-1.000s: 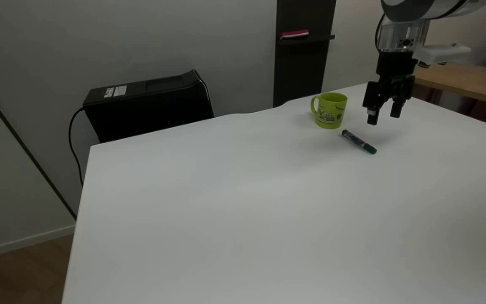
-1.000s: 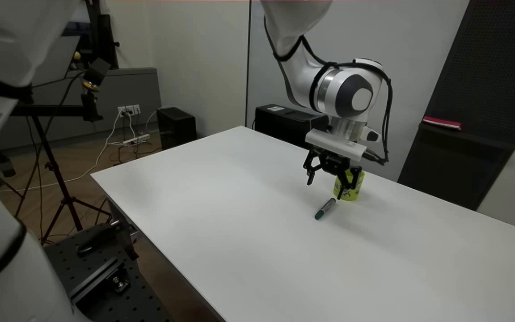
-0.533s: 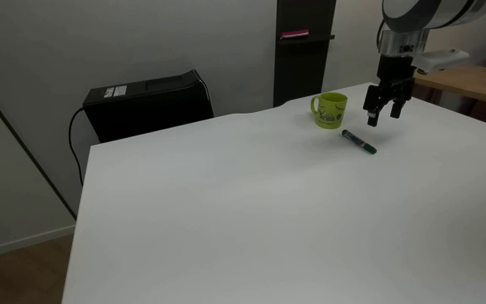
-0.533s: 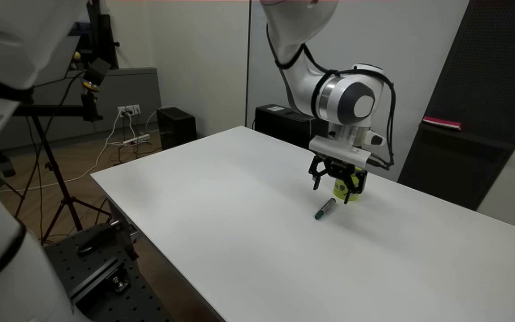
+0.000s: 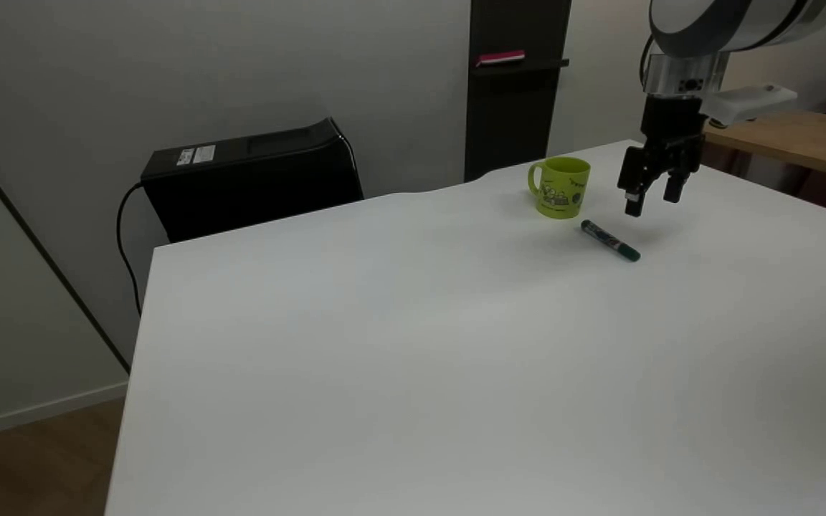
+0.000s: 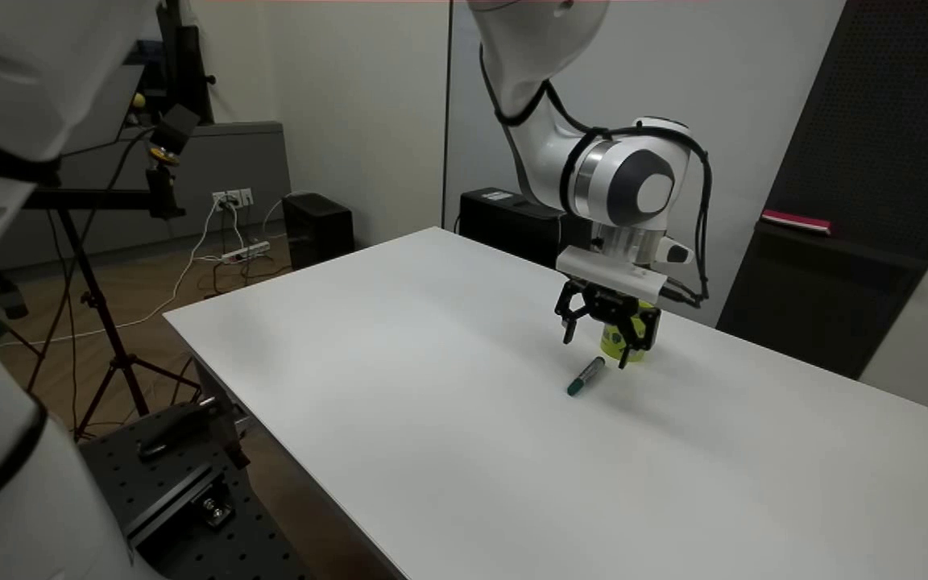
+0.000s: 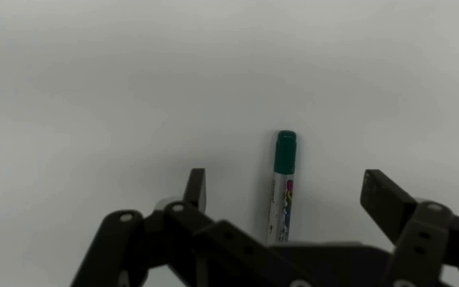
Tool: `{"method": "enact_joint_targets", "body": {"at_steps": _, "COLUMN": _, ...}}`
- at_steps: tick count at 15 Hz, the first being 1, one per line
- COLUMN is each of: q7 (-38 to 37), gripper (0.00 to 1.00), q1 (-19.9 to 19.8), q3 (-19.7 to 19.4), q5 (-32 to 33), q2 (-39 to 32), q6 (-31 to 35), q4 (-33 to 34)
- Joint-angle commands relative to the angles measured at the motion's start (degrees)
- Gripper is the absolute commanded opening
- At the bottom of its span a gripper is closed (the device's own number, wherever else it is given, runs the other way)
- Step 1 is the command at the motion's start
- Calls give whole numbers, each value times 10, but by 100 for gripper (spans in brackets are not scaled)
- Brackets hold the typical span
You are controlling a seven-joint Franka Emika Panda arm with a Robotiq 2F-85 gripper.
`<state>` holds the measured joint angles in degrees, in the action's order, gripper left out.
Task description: Pick up the marker from the table and put it in the cup
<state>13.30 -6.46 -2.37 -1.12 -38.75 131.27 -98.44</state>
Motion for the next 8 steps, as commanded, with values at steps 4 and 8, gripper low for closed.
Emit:
{"method": "enact_joint_targets", "body": {"at_steps": 4, "q7": -9, "gripper": 100, "q1": 0, "q3": 5, "q5": 11, "q2": -5, "q6": 9, "q4": -3}}
{"method": "enact_joint_targets", "body": {"at_steps": 8, "q7": -17, "gripper": 100, "q1": 5, "q3": 5, "q5": 12, "q2": -23, "q6": 25, "q4": 4}}
